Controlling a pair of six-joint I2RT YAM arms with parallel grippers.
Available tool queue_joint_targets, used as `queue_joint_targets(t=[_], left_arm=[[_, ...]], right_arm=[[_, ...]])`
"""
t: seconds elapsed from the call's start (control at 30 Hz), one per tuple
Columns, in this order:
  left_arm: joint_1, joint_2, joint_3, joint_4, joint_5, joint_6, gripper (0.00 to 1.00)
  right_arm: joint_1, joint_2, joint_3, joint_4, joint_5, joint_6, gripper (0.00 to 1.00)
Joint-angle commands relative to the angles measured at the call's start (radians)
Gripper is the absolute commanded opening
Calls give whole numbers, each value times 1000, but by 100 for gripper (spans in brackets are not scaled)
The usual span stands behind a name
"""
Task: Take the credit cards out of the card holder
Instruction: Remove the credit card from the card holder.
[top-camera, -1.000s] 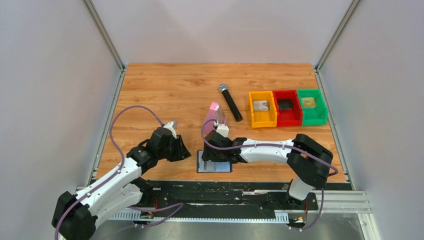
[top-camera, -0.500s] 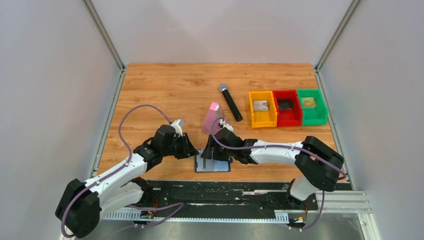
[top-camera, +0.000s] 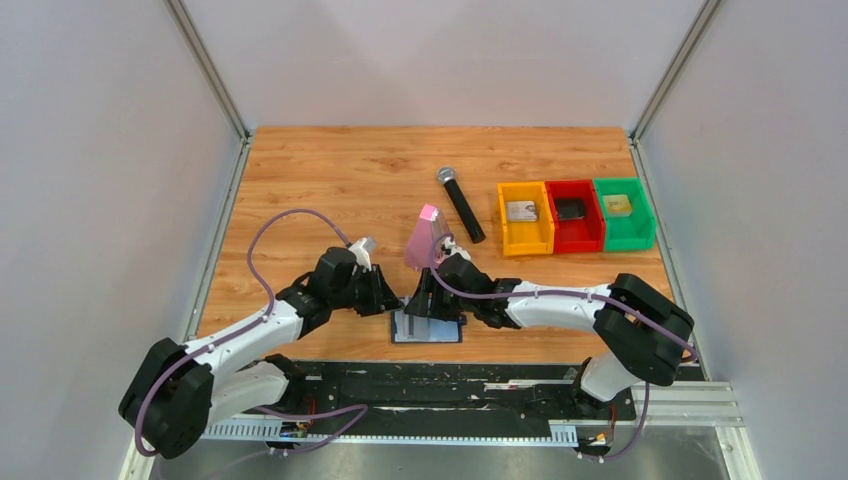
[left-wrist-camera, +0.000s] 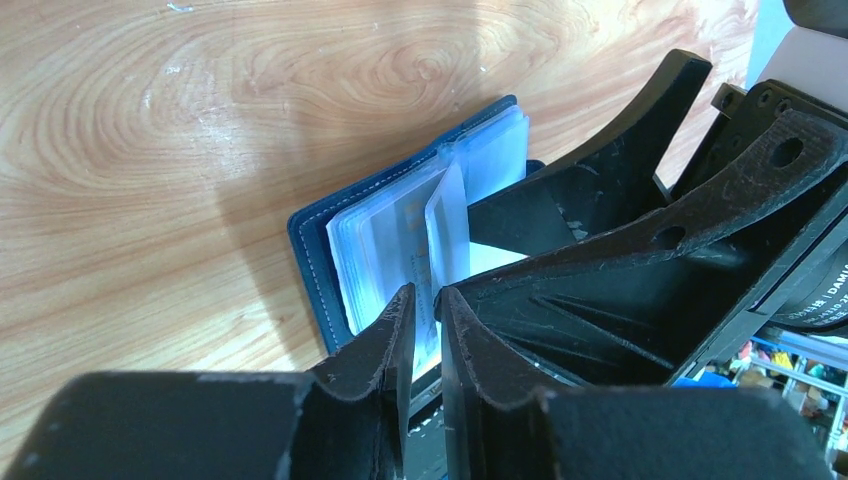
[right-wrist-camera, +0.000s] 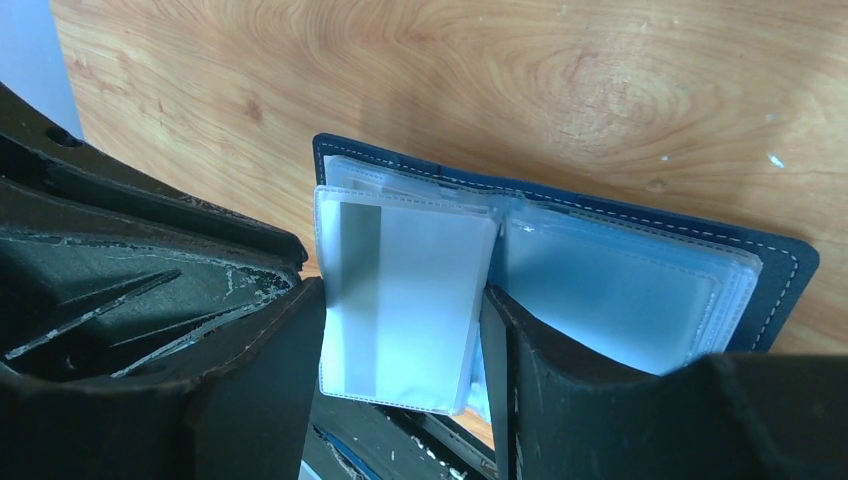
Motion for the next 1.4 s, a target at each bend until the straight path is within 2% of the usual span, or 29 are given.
queue_joint_targets(t=[0.0,0.33,0.73,1.0,1.37], left_arm=[[2,19,-3,51,20,-12,23],[2,38,2,-3,-8,-7,22],[2,71,-17,90,55,-26,21],[2,82,-34,161,109,-43,21],[3,118,-57,280,174,-83,21]], right_arm=[[-2,-44,0,82,-16,0,44],[-2,-49,0,73,-3,6,43],[-2,-33,16,72,-27,3,45],[-2,-16,45,24,-21,-9,58],[-2,-18,91,-108,17,-30,69]])
